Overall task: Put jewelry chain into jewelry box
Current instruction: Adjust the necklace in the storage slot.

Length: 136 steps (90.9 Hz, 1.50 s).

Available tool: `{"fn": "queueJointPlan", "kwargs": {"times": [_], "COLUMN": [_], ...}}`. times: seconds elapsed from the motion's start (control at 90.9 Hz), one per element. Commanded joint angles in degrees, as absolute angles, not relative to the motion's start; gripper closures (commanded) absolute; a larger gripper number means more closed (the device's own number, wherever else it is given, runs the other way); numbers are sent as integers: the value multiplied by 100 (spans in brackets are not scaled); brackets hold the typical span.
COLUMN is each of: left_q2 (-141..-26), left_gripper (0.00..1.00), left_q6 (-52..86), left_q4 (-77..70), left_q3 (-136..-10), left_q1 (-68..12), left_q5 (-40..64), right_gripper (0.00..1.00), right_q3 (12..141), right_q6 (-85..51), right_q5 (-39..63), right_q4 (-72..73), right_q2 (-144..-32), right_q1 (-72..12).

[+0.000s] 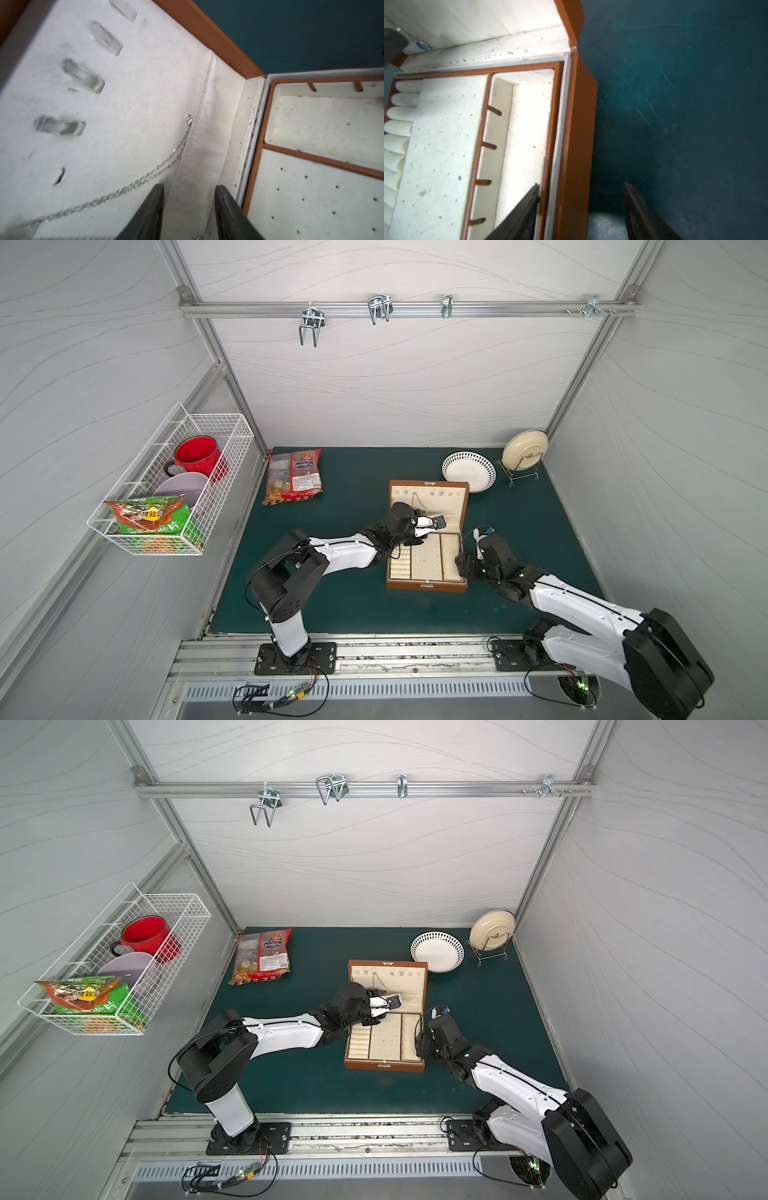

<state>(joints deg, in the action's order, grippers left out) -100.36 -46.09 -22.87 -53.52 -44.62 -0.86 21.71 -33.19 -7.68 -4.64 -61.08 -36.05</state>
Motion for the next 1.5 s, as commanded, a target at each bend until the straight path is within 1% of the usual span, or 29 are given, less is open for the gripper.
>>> {"fn": "queueJointPlan", "kwargs": {"times": [0.0, 0.319, 0.627, 0.858, 1.089, 1.177, 1.288, 1.387, 1.486], "left_q2": [-10186, -10372, -10465, -10607, -10699, -10746, -10790, -10782, -10772], "left_gripper": [56, 57, 57, 73, 77, 87, 91, 100, 100], "left_q6": [-4636, -4636, -4273, -4250, -4401, -4430, -4413, -4412, -4437], "left_q4": [-2105, -1784, -1826, -1695, -1869, -1882, -1955, -1984, -2010], "left_q3": [-5672, -5769, -6054, -6174, -6073, -6092, -6079, -6073, -6064], "left_q1": [-4447, -4450, -4457, -4492, -4537, -4538, -4546, -4553, -4556], "left_q5": [-169, -321, -716, -816, -991, -1060, -1154, -1179, -1203], "right_gripper": [37, 37, 38, 38, 38, 39, 40, 40, 40], "right_q3": [2190, 2188, 2138, 2102, 2075, 2074, 2074, 2067, 2061], "right_q6": [-3281, -3280, -3296, -3314, -3322, -3333, -3337, -3340, -3355], "right_q5": [-891, -892, -848, -835, -870, -866, -862, -878, -896], "right_q4": [-593, -598, -568, -545, -532, -532, -536, -545, -545], "right_q2": [-6100, -6101, -6051, -6049, -6030, -6031, -6030, -5975, -5981], "right_q1": [-3633, -3637, -3636, -3636, -3636, -3638, -3634, -3630, -3632]}}
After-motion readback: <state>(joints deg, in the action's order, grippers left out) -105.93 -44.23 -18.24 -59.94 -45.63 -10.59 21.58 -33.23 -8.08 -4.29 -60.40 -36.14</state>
